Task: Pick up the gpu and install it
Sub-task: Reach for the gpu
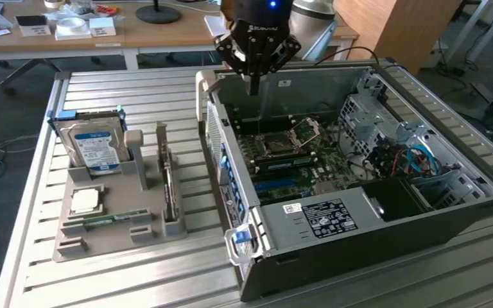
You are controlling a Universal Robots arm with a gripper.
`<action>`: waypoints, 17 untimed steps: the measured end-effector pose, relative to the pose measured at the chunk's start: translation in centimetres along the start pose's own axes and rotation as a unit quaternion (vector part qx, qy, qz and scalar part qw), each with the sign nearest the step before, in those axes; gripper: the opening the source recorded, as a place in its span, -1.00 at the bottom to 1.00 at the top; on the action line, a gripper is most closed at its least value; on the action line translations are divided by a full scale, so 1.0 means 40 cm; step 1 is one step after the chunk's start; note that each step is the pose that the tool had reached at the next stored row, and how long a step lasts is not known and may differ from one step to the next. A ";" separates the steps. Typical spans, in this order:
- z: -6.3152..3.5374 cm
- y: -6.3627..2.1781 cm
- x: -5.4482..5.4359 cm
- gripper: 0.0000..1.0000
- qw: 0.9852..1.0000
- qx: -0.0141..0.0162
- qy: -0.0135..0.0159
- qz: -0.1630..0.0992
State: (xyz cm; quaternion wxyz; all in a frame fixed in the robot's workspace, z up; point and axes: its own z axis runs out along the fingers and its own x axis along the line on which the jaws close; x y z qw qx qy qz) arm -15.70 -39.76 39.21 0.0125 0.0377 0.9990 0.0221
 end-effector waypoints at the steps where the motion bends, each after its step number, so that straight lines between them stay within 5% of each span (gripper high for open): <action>1: 0.000 0.000 0.005 -0.79 1.000 0.000 0.000 0.000; 17: 0.001 0.000 0.097 -0.79 1.000 0.000 0.000 0.000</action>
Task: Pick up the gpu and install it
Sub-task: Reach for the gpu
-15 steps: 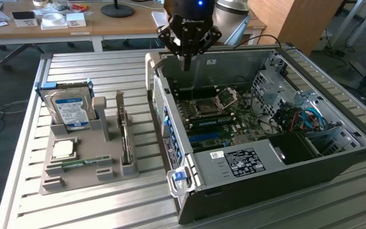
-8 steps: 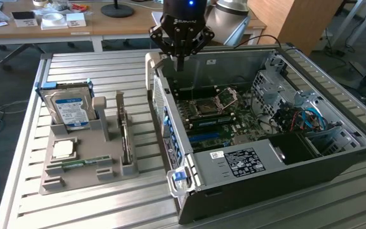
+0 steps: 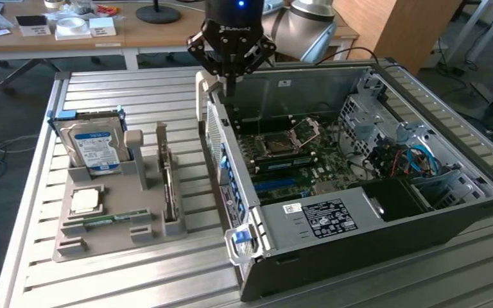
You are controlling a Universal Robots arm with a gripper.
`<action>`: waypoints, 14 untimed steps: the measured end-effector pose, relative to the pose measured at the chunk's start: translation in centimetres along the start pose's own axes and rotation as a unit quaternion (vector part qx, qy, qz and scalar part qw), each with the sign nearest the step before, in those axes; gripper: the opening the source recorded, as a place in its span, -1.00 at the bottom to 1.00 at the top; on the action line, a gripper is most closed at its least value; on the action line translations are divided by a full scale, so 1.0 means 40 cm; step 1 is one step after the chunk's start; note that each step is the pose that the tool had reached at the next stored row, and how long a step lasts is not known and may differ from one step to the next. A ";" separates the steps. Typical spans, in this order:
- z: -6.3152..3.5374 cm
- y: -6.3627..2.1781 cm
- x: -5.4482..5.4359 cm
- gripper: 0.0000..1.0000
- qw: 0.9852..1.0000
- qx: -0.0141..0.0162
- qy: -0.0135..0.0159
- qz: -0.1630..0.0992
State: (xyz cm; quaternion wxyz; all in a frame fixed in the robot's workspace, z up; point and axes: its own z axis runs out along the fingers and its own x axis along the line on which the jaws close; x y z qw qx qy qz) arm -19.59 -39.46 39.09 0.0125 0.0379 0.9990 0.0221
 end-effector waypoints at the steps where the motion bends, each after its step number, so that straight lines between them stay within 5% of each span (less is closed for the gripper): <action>1: 0.000 0.000 0.006 -0.79 1.000 0.000 0.000 0.000; 14: 0.001 0.005 0.091 -0.79 1.000 0.000 0.000 0.000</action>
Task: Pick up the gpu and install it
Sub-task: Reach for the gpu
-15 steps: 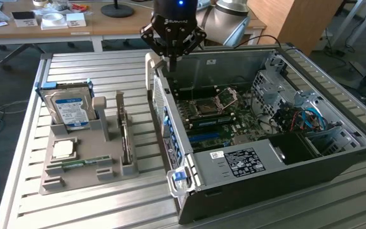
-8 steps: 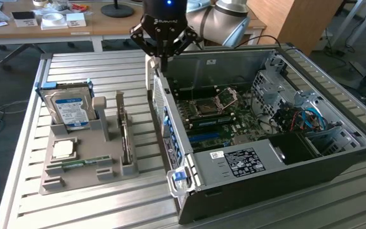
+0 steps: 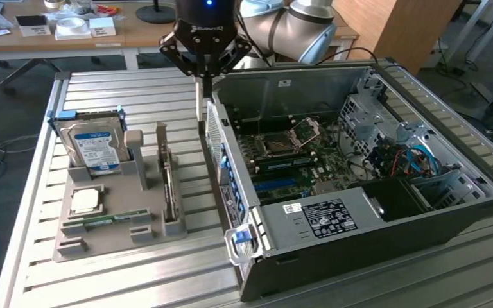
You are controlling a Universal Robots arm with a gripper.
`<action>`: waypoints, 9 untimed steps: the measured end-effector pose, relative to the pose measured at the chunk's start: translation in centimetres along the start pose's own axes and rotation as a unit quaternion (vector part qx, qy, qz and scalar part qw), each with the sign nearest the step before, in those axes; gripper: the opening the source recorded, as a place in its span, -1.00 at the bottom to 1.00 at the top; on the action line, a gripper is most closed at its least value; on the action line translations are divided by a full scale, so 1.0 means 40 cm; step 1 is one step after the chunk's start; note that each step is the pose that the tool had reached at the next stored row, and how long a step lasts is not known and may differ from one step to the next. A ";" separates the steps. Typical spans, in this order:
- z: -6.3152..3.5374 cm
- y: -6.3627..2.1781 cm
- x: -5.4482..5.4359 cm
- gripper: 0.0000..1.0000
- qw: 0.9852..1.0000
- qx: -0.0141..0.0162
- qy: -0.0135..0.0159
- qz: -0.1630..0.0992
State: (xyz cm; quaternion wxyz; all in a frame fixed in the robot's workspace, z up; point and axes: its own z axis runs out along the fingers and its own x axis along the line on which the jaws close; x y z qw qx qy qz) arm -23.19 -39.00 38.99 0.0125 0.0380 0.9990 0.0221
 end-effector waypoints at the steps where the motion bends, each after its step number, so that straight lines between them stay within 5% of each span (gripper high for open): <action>1: 0.000 0.001 0.007 -0.79 1.000 0.000 0.000 0.000; 9: 0.001 0.003 0.059 -0.79 1.000 0.000 0.000 0.000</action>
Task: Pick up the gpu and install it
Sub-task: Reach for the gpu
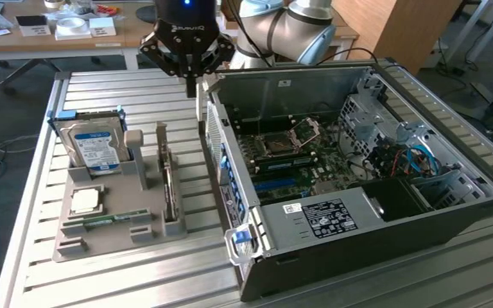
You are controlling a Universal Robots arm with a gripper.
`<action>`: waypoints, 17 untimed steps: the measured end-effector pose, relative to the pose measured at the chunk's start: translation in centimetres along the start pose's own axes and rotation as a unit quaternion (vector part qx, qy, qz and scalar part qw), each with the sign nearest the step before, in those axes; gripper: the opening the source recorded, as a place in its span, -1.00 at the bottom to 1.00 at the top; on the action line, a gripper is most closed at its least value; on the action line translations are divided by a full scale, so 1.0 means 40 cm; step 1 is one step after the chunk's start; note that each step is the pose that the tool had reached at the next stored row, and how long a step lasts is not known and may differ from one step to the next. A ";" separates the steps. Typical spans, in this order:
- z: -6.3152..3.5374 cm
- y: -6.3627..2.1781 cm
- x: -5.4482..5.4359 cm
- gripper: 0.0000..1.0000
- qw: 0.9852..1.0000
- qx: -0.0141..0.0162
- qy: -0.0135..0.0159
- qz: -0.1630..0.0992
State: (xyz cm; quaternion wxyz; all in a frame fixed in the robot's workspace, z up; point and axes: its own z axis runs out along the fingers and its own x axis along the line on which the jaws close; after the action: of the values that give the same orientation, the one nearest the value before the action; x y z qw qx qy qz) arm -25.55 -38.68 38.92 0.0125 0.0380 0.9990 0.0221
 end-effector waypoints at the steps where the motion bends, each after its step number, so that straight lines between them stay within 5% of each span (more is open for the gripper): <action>1: 0.000 0.000 0.005 -0.79 1.000 0.000 0.000 0.000; 17: 0.000 -0.006 0.094 -0.79 1.000 0.000 0.000 0.000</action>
State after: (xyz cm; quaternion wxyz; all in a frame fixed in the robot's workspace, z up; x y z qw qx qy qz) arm -29.33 -38.65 38.83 0.0125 0.0380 0.9990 0.0221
